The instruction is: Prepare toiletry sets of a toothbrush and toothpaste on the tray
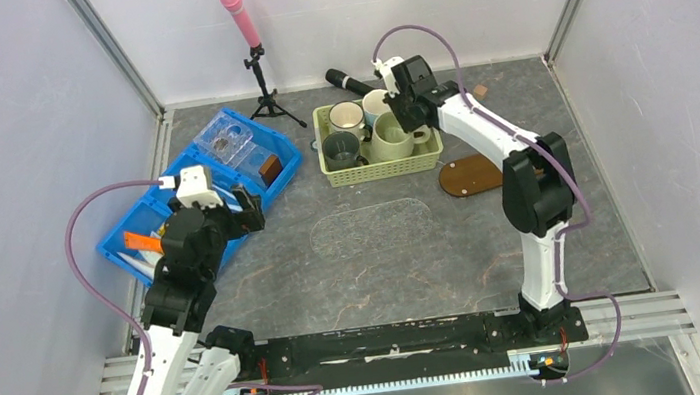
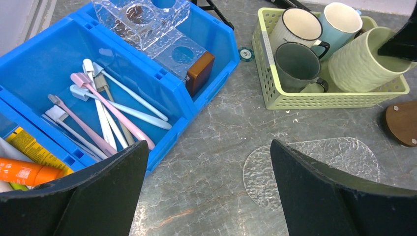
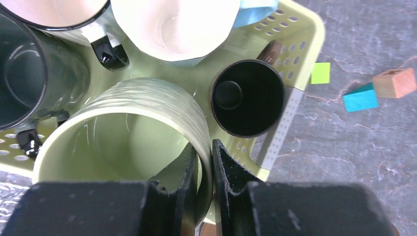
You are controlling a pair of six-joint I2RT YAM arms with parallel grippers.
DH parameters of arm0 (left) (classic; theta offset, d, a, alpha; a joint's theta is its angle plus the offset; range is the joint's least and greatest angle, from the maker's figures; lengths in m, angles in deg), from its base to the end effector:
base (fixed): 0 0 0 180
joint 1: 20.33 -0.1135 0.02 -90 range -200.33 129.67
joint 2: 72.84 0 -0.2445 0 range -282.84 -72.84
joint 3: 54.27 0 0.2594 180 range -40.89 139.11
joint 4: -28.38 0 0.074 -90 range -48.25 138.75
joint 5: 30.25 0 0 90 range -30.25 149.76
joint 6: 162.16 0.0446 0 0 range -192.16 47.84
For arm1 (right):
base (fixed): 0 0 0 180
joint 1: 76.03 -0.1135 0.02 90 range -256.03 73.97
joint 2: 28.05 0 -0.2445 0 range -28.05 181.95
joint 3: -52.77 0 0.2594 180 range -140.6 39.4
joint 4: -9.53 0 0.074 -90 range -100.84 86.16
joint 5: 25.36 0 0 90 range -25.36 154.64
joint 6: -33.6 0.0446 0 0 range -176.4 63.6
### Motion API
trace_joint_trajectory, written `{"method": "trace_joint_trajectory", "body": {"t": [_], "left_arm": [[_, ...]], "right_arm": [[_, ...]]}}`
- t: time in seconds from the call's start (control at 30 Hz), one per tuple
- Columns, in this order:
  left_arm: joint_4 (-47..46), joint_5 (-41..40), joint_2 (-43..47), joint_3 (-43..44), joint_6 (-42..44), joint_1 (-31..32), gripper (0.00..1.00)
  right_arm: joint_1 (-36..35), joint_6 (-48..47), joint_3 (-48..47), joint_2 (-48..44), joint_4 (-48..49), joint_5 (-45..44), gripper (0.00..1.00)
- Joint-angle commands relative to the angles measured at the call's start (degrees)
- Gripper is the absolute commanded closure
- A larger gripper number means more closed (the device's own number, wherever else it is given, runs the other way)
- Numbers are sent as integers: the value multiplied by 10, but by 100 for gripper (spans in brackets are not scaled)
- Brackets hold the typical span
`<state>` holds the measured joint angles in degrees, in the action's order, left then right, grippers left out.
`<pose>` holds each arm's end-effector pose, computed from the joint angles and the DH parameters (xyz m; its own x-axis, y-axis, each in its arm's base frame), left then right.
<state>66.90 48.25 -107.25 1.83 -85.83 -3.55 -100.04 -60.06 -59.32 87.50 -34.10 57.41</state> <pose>0.1672 -0.0411 0.3135 -0.2930 -0.1535 -0.9437 0.0318 0.9849 -0.1701 0.4269 0.1840 0.2318 -0.6469 -0.3575 -0.6736 -0.3674 0.9201 -0.1355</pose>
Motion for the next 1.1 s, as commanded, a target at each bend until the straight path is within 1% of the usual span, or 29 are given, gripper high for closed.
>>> {"method": "trace_joint_trajectory", "body": {"t": [0.0, 0.23, 0.57, 0.73, 0.9, 1.07], "left_arm": [[-18, 1, 10, -4, -2, -3, 0], [-18, -1, 25, -7, -3, -3, 0], [-18, -1, 36, -9, -5, -2, 0], [-18, -1, 39, -9, -6, -2, 0], [-18, -2, 44, -10, -6, -2, 0], [-18, -1, 47, -10, -6, -2, 0]], "right_arm": [[-2, 28, -14, -75, 5, -28, 100], [-2, 76, 27, -143, -9, -62, 100], [-1, 108, 109, -259, -17, -110, 100], [5, 120, 138, -303, -32, -138, 100], [25, 132, 173, -348, -42, -161, 100], [76, 154, 218, -394, -45, -162, 100]]}}
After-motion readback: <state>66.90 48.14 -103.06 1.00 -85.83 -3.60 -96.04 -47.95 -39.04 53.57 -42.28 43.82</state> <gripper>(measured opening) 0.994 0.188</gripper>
